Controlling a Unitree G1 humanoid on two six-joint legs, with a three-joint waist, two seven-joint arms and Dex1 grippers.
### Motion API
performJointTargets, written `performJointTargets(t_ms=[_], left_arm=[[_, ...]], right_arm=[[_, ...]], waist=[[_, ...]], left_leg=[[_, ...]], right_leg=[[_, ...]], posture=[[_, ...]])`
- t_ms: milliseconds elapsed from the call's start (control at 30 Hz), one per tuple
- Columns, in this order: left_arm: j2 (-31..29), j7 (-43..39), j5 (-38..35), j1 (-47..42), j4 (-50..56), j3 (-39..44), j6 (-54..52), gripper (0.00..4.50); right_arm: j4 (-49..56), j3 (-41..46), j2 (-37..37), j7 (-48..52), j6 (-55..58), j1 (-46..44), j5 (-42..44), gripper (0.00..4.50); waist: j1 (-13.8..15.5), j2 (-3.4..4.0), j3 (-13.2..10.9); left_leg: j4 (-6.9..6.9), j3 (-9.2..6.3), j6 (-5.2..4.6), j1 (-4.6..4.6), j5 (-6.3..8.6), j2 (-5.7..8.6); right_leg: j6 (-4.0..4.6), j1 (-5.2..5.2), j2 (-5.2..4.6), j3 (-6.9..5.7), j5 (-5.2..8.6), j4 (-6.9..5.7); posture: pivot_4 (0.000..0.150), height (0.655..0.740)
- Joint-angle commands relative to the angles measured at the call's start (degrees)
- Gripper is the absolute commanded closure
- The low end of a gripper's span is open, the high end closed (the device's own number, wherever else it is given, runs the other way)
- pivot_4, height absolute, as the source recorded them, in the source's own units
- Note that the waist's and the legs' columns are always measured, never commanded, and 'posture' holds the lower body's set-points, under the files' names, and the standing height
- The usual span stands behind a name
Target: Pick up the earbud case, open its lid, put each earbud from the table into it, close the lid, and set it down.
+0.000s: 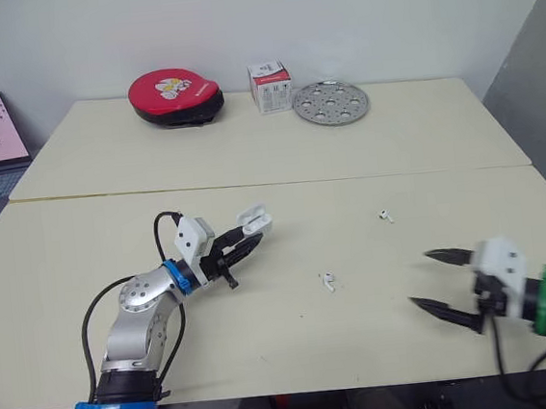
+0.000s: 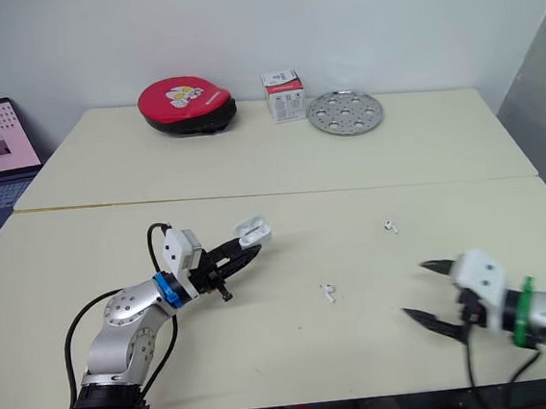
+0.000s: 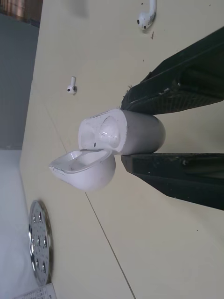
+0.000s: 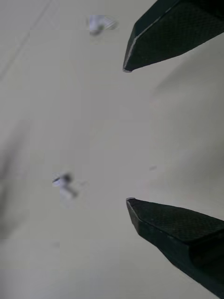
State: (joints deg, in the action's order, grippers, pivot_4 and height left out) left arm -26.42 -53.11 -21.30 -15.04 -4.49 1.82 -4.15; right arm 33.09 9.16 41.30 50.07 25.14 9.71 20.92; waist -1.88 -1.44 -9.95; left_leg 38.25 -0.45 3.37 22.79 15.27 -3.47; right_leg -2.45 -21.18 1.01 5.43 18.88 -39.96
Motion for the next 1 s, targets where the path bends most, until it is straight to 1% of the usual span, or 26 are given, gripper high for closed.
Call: performJointTargets(t_ms=[33,100,167,267,400,500,567,667,700,733,833,867,900,967,1000], left_arm=[[-0.2,-0.3,0.2,-0.6,1.3,0.0,1.2,3.72],[-0.2,-0.4,0.2,-0.5,1.5,-0.1,1.1,3.72],[-0.2,-0.4,0.3,-0.4,1.7,-0.2,1.0,3.72],[-0.4,-0.6,0.1,-0.1,2.6,-0.5,0.1,3.72],[-0.9,-0.7,-0.4,0.2,4.3,-0.6,-1.6,3.72],[-1.2,-0.6,-0.5,0.4,5.4,-0.5,-2.6,3.72],[-1.4,-0.5,-0.5,0.5,6.1,-0.6,-3.1,3.72],[-1.4,-0.2,-0.5,0.6,6.9,-0.5,-3.9,3.72],[-1.4,-0.1,-0.5,0.7,7.2,-0.5,-4.1,3.72],[-1.4,-0.1,-0.4,0.7,7.4,-0.5,-4.3,3.72],[-1.4,0.1,-0.3,0.6,7.6,-0.6,-4.7,3.72],[-1.4,0.1,-0.3,0.6,7.8,-0.6,-4.8,3.72],[-1.4,0.2,-0.3,0.7,8.0,-0.6,-4.9,3.72],[-1.4,0.3,-0.3,0.9,8.3,-0.6,-5.2,3.72],[-1.3,0.4,-0.3,1.0,8.6,-0.6,-5.3,3.72]], right_arm=[[4.5,-8.8,-3.7,-7.4,5.3,-4.1,-3.0,0.0],[4.2,-14.1,-7.1,-10.9,7.3,-6.5,-4.8,0.0],[1.9,-18.5,-10.1,-15.1,7.6,-8.9,-9.0,0.0],[-1.7,-22.7,-14.8,-19.5,9.3,-12.1,-11.8,0.0],[-4.4,-25.7,-17.7,-22.2,10.4,-13.2,-14.4,0.0],[-5.7,-27.9,-17.1,-22.5,9.4,-11.4,-16.4,0.0],[-6.6,-27.9,-17.8,-23.5,9.7,-10.6,-16.9,0.0],[-7.3,-27.0,-19.3,-24.7,12.0,-10.2,-15.9,0.61],[-7.3,-27.1,-19.2,-24.6,12.6,-10.1,-15.8,0.98],[-7.3,-27.1,-19.0,-24.3,13.3,-10.3,-15.7,1.26],[-7.2,-27.2,-18.3,-23.8,14.4,-10.7,-15.8,2.38],[-7.0,-27.2,-18.0,-23.8,14.6,-10.7,-16.0,2.67],[-6.8,-27.2,-17.6,-23.4,14.9,-10.9,-15.9,3.09],[-6.3,-27.0,-16.5,-22.3,15.0,-11.2,-15.7,3.77],[-5.9,-26.7,-15.1,-20.8,14.8,-11.7,-15.3,4.04]], waist=[[0.1,0.0,0.0],[0.3,-0.04,0.0],[0.4,-0.04,0.0],[0.2,-0.06,0.0],[0.2,-0.06,0.0],[0.3,-0.06,0.0],[0.2,-0.06,0.0],[0.1,-0.08,0.0],[0.1,-0.07,0.0],[0.1,-0.08,0.1],[0.1,-0.14,0.1],[0.1,-0.14,0.1],[0.1,-0.14,0.1],[0.2,-0.14,0.1],[0.2,-0.14,0.1]], left_leg=[[-0.01,-0.01,0.0,0.04,0.0,0.01],[-0.07,-0.02,0.0,0.09,0.0,0.01],[-0.08,-0.02,0.0,0.15,0.0,0.02],[-0.07,0.0,0.01,0.13,0.0,0.02],[-0.1,0.01,0.01,0.12,0.0,0.02],[-0.1,0.0,0.01,0.14,0.0,0.01],[-0.12,0.01,0.0,0.11,0.0,0.01],[-0.12,-0.01,0.0,0.09,0.0,-0.01],[-0.12,-0.01,0.0,0.06,0.0,-0.02],[-0.12,-0.01,0.0,0.04,0.0,-0.01],[-0.12,-0.01,0.0,0.0,0.0,0.0],[-0.12,-0.01,0.0,0.01,0.0,0.0],[-0.12,-0.01,0.0,0.02,0.0,0.0],[-0.12,-0.01,0.0,0.03,0.0,0.01],[-0.12,-0.01,0.0,0.04,0.0,0.02]], right_leg=[[0.0,-0.04,0.0,-0.02,0.0,0.0],[0.0,-0.1,-0.01,-0.04,0.0,0.05],[0.0,-0.18,-0.03,-0.02,0.0,0.05],[0.0,-0.18,-0.04,0.02,0.0,0.03],[0.0,-0.19,-0.03,-0.02,0.0,-0.01],[0.0,-0.2,-0.03,-0.03,0.0,0.02],[0.0,-0.19,-0.03,0.01,0.0,0.03],[0.0,-0.18,-0.02,-0.04,0.0,0.0],[0.0,-0.17,-0.01,-0.03,0.0,-0.02],[0.0,-0.15,-0.01,-0.03,0.0,-0.03],[0.01,-0.1,-0.01,-0.04,0.0,-0.02],[0.0,-0.09,-0.01,-0.05,0.0,-0.01],[0.0,-0.1,-0.02,-0.04,0.0,0.0],[0.0,-0.1,-0.02,-0.05,0.0,0.0],[0.0,-0.1,-0.03,-0.05,0.0,0.01]], posture=[[0.15,0.74],[0.15,0.74],[0.15,0.74],[0.15,0.74],[0.15,0.74],[0.15,0.74],[0.15,0.74],[0.15,0.74],[0.15,0.74],[0.15,0.74],[0.15,0.74],[0.15,0.74],[0.15,0.74],[0.15,0.74],[0.15,0.74]])
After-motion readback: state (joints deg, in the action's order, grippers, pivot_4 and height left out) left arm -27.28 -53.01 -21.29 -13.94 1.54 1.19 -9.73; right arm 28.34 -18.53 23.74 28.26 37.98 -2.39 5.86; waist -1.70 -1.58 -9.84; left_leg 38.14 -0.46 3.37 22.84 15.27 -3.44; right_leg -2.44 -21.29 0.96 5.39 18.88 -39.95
